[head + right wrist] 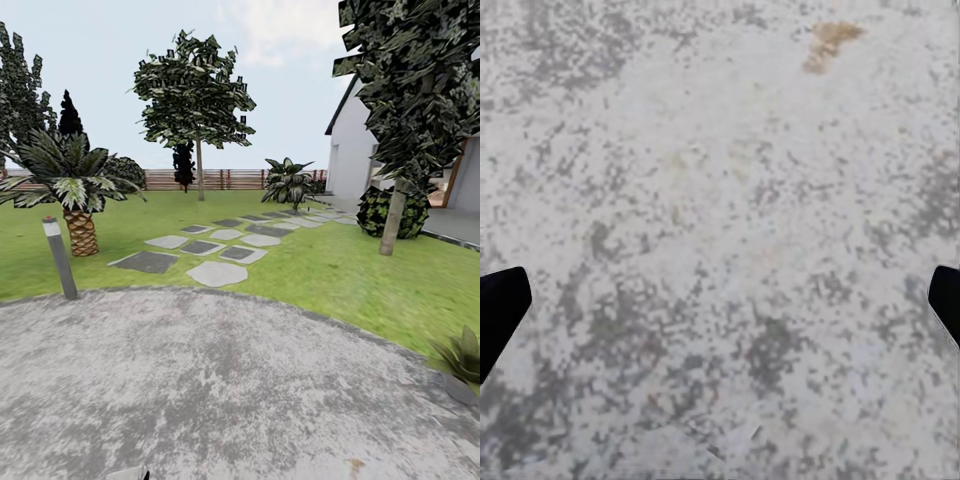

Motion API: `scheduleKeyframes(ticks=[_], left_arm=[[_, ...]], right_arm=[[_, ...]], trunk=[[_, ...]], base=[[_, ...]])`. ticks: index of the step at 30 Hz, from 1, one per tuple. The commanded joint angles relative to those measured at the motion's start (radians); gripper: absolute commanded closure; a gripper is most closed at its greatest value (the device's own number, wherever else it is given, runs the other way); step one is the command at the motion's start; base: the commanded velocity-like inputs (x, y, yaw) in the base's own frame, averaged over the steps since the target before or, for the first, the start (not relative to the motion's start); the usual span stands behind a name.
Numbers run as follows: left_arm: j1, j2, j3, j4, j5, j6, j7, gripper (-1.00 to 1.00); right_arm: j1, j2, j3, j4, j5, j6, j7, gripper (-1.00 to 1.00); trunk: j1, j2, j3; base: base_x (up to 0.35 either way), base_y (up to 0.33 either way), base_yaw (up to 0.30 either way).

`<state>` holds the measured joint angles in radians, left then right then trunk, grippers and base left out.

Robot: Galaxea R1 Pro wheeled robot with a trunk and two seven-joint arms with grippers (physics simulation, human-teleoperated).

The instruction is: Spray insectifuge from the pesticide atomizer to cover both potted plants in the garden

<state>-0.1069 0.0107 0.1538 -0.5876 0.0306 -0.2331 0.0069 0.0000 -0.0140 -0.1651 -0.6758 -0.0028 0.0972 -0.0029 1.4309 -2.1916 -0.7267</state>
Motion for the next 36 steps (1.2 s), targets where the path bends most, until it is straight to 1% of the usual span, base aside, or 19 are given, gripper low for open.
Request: scheduleKeyframes(ticks=[1, 36], left_arm=[[-0.001, 0.000, 0.000, 0.000, 0.003, -0.003, 0.001, -1.00], [-0.001, 0.000, 0.000, 0.001, 0.003, -0.003, 0.001, -1.00]], right_arm=[[0.000, 0.000, -0.001, -0.002, 0.000, 0.006, 0.000, -1.00], [0.000, 0.000, -0.001, -0.002, 0.000, 0.006, 0.000, -1.00]], trunk=[[0.000, 0.000, -0.001], [0.000, 0.000, -0.001]], base=[[0.307, 0.000, 0.000], [0.307, 0.000, 0.000]])
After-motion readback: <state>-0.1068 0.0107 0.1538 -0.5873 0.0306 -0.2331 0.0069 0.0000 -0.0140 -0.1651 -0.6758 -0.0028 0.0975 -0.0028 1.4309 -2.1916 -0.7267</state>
